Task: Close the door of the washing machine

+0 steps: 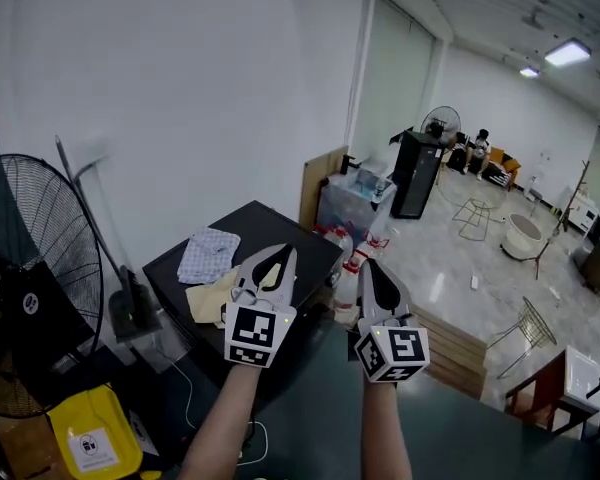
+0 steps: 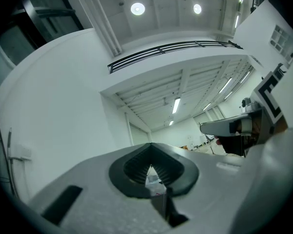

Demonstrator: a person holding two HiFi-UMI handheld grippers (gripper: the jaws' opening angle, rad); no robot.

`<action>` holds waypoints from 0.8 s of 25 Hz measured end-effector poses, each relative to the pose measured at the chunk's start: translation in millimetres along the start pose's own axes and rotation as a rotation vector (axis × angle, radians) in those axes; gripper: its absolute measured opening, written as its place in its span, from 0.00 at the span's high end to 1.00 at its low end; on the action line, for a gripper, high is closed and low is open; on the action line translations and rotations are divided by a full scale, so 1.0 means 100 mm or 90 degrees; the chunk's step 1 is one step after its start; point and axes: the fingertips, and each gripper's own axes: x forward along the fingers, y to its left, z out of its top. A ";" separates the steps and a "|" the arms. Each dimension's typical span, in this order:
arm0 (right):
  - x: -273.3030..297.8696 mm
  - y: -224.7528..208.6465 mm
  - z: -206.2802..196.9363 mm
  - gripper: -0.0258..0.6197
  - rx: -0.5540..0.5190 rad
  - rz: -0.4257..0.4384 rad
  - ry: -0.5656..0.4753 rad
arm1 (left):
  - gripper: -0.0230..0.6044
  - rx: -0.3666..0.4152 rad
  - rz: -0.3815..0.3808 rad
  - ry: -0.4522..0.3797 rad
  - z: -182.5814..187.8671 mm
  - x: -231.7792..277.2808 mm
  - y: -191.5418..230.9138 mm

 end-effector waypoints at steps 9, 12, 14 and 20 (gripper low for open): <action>-0.14 -0.03 -0.01 0.94 -0.008 -0.024 0.010 | 0.96 -0.005 -0.006 0.008 -0.04 -0.08 -0.04; -0.13 -0.01 -0.02 0.94 -0.004 -0.019 0.010 | 0.96 -0.003 -0.008 0.009 -0.06 -0.10 -0.03; -0.13 0.01 -0.01 0.94 -0.005 -0.016 0.012 | 0.96 -0.002 -0.008 0.010 -0.06 -0.10 -0.03; -0.14 0.04 -0.01 0.94 -0.003 -0.011 0.015 | 0.96 -0.002 -0.009 0.015 -0.06 -0.14 -0.04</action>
